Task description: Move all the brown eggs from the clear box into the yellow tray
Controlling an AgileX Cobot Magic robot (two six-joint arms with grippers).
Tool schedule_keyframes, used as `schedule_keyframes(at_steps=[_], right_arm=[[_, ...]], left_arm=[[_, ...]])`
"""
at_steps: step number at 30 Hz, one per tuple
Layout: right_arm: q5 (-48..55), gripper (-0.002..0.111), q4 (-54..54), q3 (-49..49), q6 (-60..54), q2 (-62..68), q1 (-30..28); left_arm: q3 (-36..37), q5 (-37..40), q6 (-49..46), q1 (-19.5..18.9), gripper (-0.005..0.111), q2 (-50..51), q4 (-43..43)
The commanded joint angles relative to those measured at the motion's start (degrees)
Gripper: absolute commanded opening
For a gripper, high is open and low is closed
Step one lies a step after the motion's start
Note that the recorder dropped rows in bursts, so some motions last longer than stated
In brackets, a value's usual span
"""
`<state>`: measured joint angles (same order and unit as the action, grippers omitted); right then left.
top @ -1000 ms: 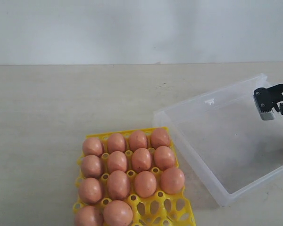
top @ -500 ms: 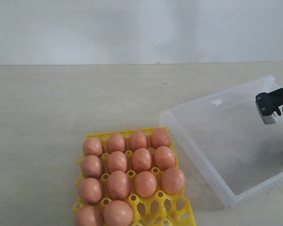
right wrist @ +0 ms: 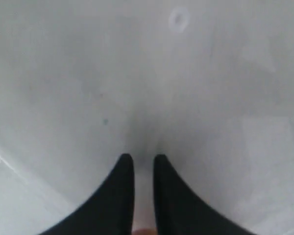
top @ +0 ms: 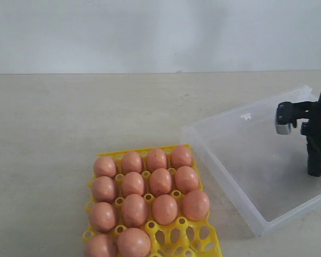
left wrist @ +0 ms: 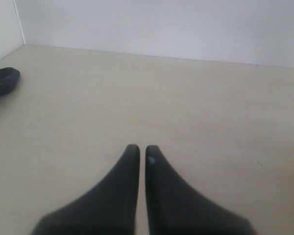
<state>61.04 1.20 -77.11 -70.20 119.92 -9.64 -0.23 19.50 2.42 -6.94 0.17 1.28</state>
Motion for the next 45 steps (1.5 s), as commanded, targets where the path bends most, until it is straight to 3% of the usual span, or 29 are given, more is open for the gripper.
schedule_keyframes(at_steps=[1,9,14,16,22,25,36,45], right_arm=[[-5.8,0.000,10.9,0.4,-0.1,0.7,-0.1],[-8.1,0.000,15.3,0.4,0.0,-1.1,-0.1],[-9.4,0.001,15.4,0.4,6.9,-7.0,-0.1],[-6.4,0.010,11.5,0.4,6.9,-9.1,-0.1],[3.9,0.050,1.7,0.4,9.6,-9.8,-0.1],[3.9,0.059,0.6,0.4,10.9,-9.5,-0.1],[5.4,0.059,-10.8,0.4,16.3,-9.5,-0.1],[6.7,0.059,-10.3,0.4,17.2,-9.4,-0.1]], left_arm=[[0.2,-0.3,-0.2,0.2,0.004,-0.2,0.0],[0.2,-0.3,-0.2,0.2,0.004,-0.2,0.0],[0.2,-0.3,-0.2,0.2,0.004,-0.2,0.0],[0.2,-0.3,-0.2,0.2,0.004,-0.2,0.0],[0.2,-0.3,-0.2,0.2,0.004,-0.2,0.0],[0.2,-0.3,-0.2,0.2,0.004,-0.2,0.0],[0.2,-0.3,-0.2,0.2,0.004,-0.2,0.0],[0.2,-0.3,-0.2,0.2,0.004,-0.2,0.0]])
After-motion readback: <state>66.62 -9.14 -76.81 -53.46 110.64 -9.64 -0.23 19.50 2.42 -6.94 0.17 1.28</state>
